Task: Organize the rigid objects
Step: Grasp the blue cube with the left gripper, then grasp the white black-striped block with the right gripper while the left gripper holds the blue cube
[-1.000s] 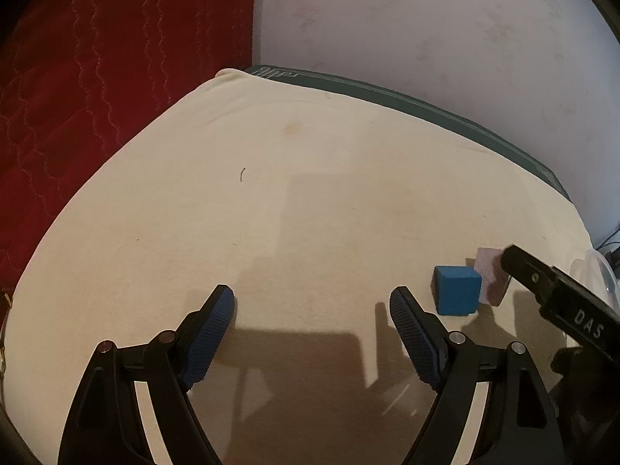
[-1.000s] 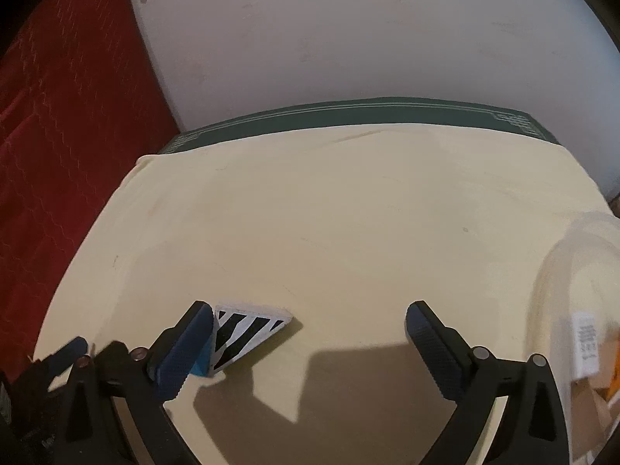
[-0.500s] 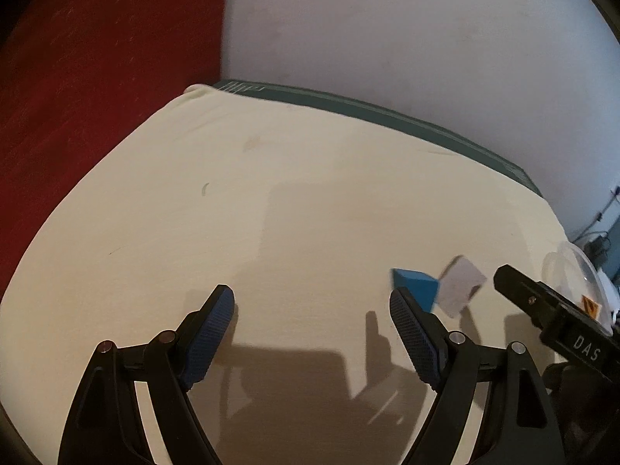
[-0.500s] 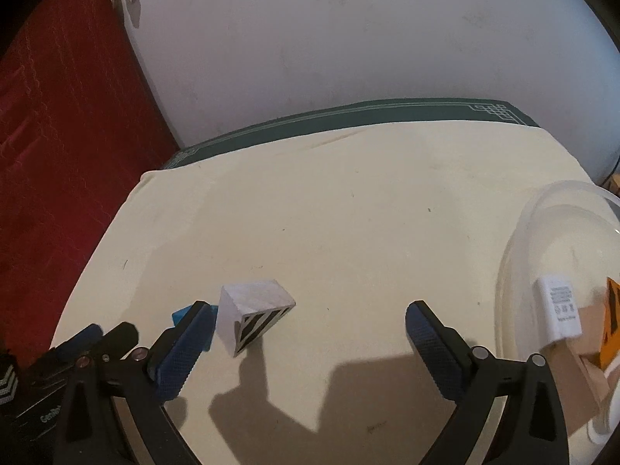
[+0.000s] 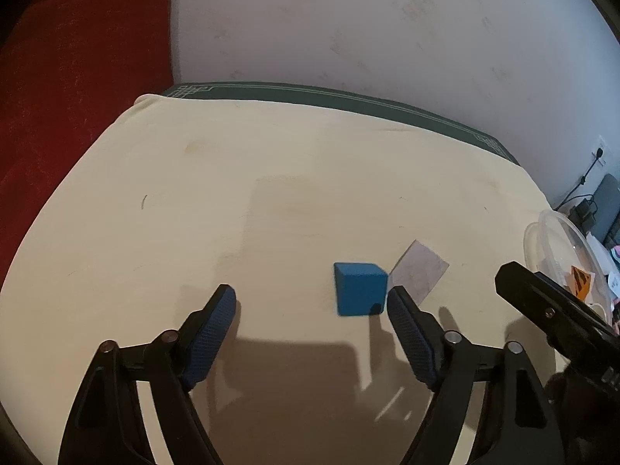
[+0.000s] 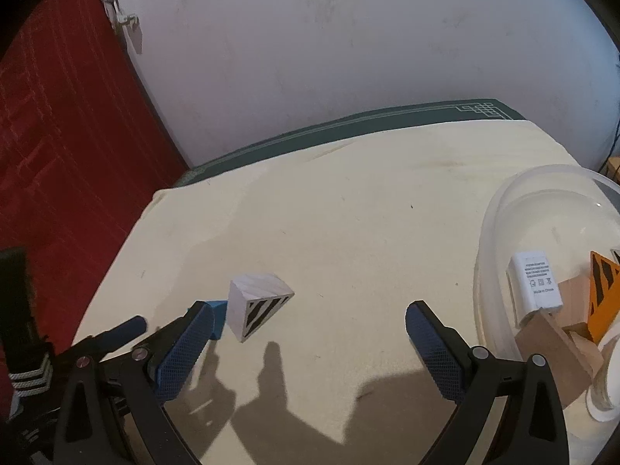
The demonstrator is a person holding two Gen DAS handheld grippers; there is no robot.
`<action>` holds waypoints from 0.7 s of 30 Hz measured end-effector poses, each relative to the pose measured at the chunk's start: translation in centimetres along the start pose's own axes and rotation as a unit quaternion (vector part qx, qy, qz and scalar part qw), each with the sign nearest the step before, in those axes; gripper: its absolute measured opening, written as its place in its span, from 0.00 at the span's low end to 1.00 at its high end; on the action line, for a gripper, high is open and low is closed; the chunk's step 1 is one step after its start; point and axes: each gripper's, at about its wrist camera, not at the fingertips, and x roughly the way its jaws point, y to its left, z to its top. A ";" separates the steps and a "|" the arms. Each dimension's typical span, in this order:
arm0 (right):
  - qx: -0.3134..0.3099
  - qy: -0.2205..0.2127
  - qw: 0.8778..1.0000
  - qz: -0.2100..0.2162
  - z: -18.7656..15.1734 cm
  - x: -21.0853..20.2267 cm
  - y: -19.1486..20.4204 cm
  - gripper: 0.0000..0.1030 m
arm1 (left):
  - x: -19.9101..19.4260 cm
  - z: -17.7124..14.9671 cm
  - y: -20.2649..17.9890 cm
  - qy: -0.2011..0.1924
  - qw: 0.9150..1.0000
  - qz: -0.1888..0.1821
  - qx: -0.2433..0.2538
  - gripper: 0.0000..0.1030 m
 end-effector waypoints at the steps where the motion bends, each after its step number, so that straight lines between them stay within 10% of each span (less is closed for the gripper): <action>1: 0.001 -0.002 1.000 0.003 0.0 -0.1 -0.1 0.98 | 0.1 0.1 -0.2 0.000 1.000 -0.001 0.004 0.75; 13: 0.007 -0.010 1.000 0.017 -0.2 -0.4 -0.4 0.98 | 2.5 0.7 -1.7 0.022 0.999 -0.017 0.043 0.32; 21: 0.001 -0.013 1.000 0.008 -0.6 -0.4 0.2 0.98 | 1.3 0.6 -0.9 -0.004 0.999 -0.027 0.039 0.30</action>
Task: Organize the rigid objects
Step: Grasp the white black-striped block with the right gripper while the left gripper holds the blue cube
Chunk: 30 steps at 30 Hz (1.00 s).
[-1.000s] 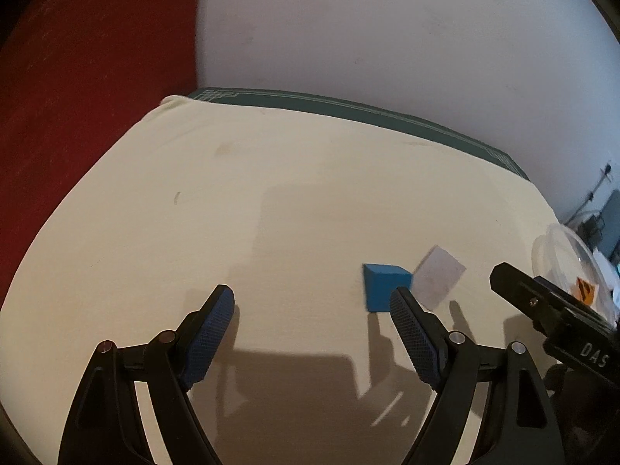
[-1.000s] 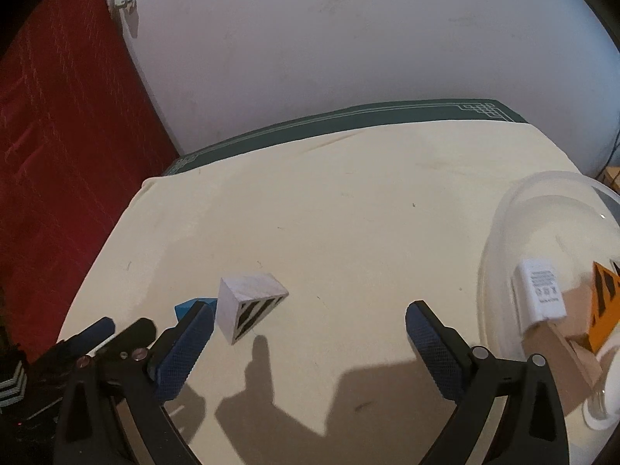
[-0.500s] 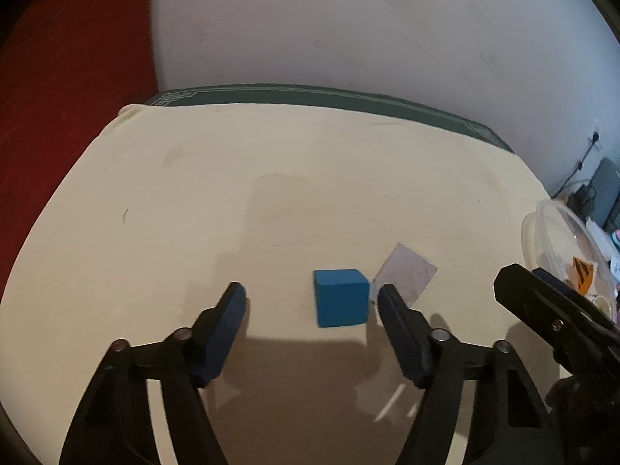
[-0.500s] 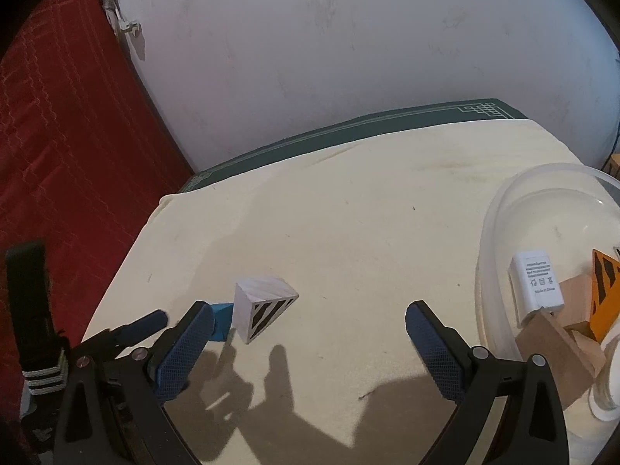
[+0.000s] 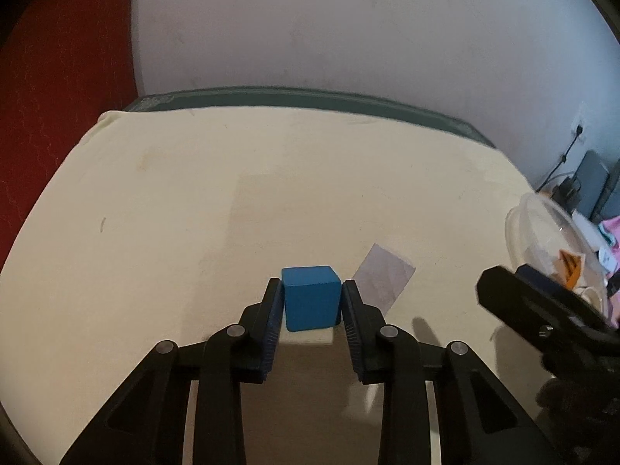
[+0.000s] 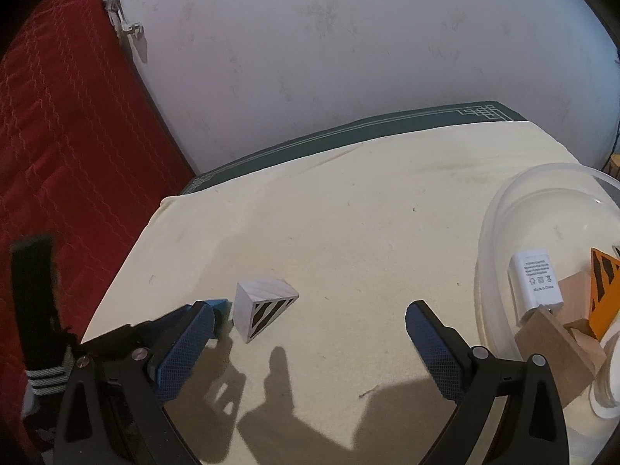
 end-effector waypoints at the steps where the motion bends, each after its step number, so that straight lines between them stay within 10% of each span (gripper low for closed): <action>1: -0.001 0.000 1.000 -0.001 0.0 0.0 0.0 0.98 | -0.4 0.1 -0.1 -0.007 1.000 0.008 0.000 0.30; 12: -0.029 0.037 0.999 -0.022 -0.5 1.6 2.4 0.98 | -3.5 -0.1 3.9 -0.047 0.993 0.095 -0.053 0.30; 30: -0.057 0.089 0.992 -0.074 0.7 7.0 6.4 0.57 | -5.1 -0.7 5.8 -0.044 0.987 0.115 -0.107 0.30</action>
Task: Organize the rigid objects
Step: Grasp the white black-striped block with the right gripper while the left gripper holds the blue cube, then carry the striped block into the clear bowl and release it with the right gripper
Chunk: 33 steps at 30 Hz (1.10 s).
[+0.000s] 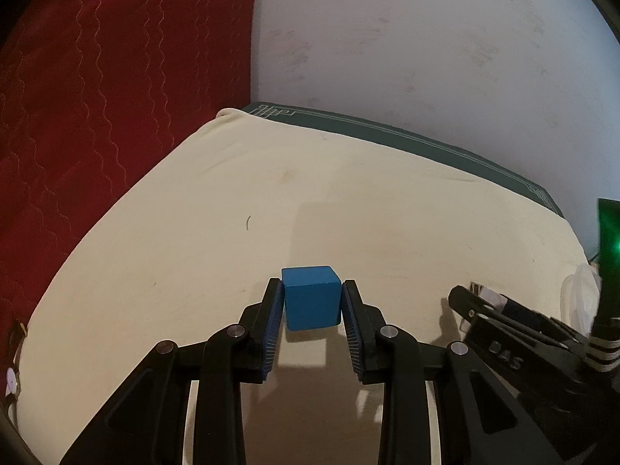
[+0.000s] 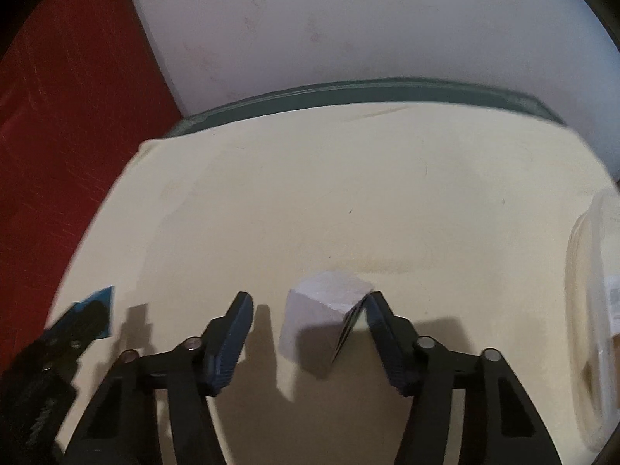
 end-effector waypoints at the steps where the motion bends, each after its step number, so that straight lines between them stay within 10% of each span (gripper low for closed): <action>1: -0.005 -0.001 1.000 -0.009 0.1 0.3 0.6 0.52 | -0.1 0.0 -0.1 0.000 1.000 -0.001 0.000 0.30; 33: 0.021 -0.081 0.996 0.024 -1.6 -6.1 -3.2 0.36 | -0.2 -0.4 -1.6 -0.015 0.998 -0.037 0.038 0.31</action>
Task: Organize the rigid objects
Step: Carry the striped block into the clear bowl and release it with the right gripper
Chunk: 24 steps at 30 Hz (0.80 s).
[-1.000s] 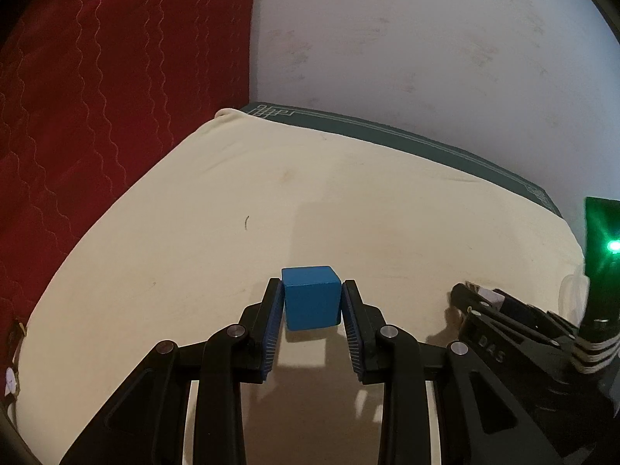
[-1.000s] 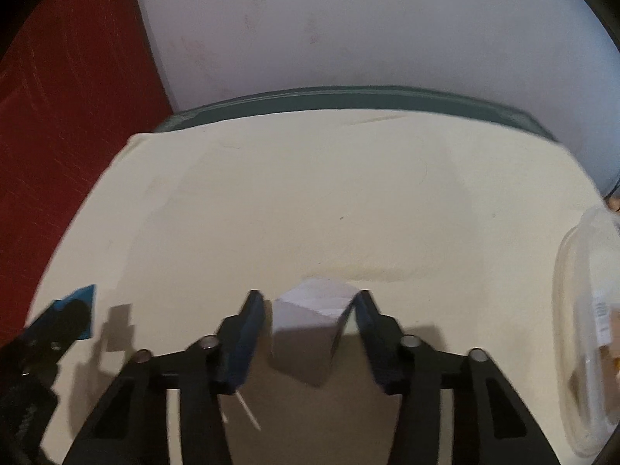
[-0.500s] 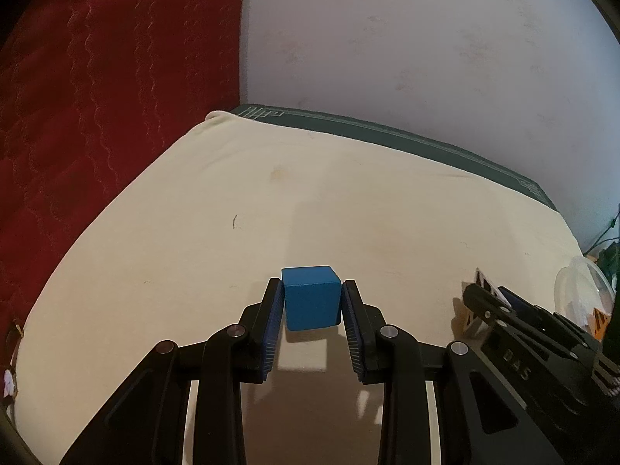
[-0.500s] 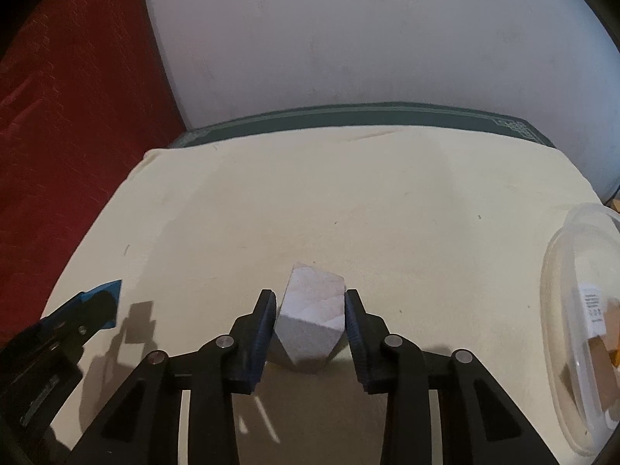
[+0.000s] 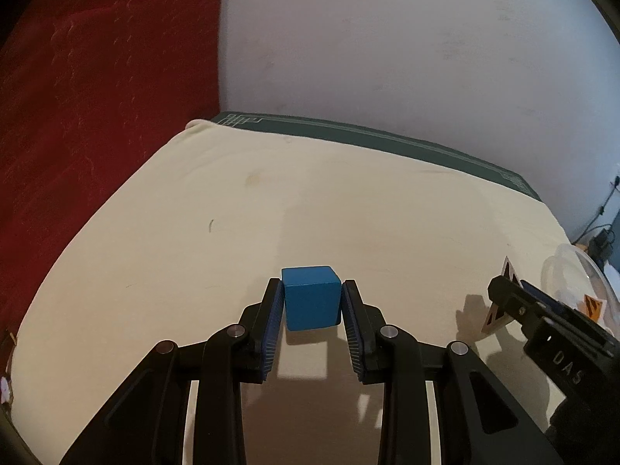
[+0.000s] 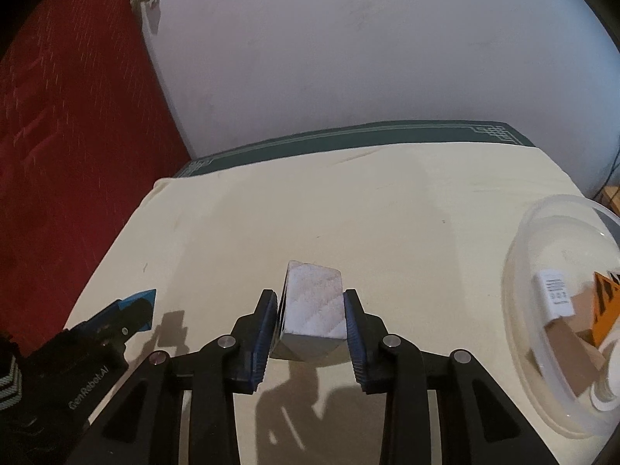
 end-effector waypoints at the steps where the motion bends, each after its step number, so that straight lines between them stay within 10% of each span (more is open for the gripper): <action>1: 0.001 -0.002 1.000 -0.001 0.1 0.0 0.0 0.36 | -0.1 -0.1 -0.1 -0.002 1.000 -0.003 0.002 0.31; 24: 0.082 -0.071 0.991 -0.078 0.4 -6.1 -8.0 0.35 | 0.6 -0.7 -1.7 -0.002 0.999 -0.018 0.032 0.30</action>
